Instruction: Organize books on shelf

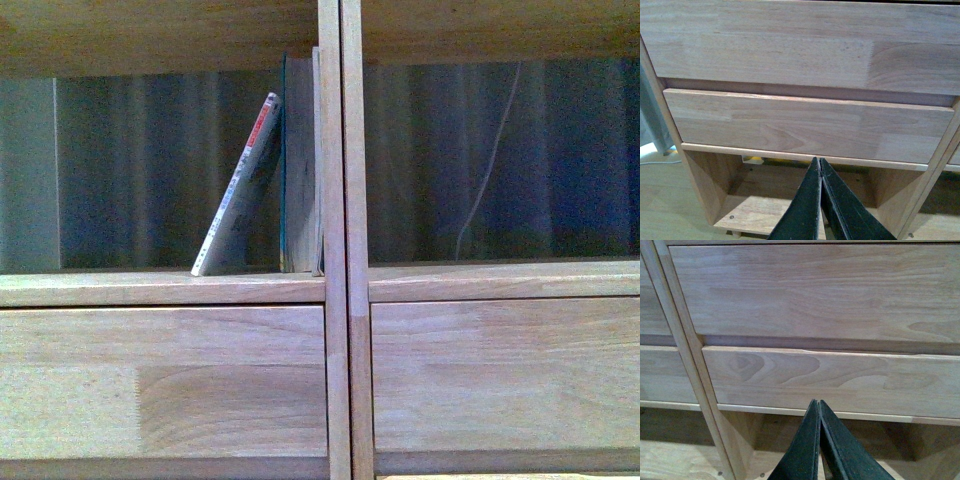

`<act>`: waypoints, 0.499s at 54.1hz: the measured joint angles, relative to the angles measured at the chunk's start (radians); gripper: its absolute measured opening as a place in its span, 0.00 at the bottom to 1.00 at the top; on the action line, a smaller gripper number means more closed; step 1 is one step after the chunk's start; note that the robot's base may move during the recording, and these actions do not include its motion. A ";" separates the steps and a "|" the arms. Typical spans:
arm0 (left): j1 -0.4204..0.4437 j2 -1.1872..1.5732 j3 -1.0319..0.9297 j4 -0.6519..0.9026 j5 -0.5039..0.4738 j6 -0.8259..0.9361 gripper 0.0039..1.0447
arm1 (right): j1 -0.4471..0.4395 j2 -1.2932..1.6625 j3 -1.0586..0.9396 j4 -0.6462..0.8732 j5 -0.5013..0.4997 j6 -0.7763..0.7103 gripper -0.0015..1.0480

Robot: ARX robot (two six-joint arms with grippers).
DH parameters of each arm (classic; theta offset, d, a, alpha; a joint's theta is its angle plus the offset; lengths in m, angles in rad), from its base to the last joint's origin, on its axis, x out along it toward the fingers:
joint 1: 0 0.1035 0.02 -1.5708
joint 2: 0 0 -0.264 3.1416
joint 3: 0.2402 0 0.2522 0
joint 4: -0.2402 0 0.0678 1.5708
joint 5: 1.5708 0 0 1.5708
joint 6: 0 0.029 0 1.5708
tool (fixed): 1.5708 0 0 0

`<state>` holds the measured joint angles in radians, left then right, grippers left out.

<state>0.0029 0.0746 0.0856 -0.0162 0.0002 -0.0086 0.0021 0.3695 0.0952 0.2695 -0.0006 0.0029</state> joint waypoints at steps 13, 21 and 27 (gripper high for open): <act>0.000 -0.023 -0.027 0.004 0.000 0.000 0.02 | 0.000 -0.080 -0.035 -0.040 0.000 0.000 0.03; 0.000 -0.053 -0.055 0.011 0.000 0.000 0.02 | 0.000 -0.117 -0.052 -0.064 0.000 0.000 0.03; 0.000 -0.065 -0.074 0.011 0.000 0.000 0.02 | 0.000 -0.145 -0.063 -0.077 0.000 0.000 0.03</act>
<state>0.0025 0.0093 0.0120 -0.0048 0.0002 -0.0082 0.0021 0.2241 0.0319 0.1925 -0.0006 0.0029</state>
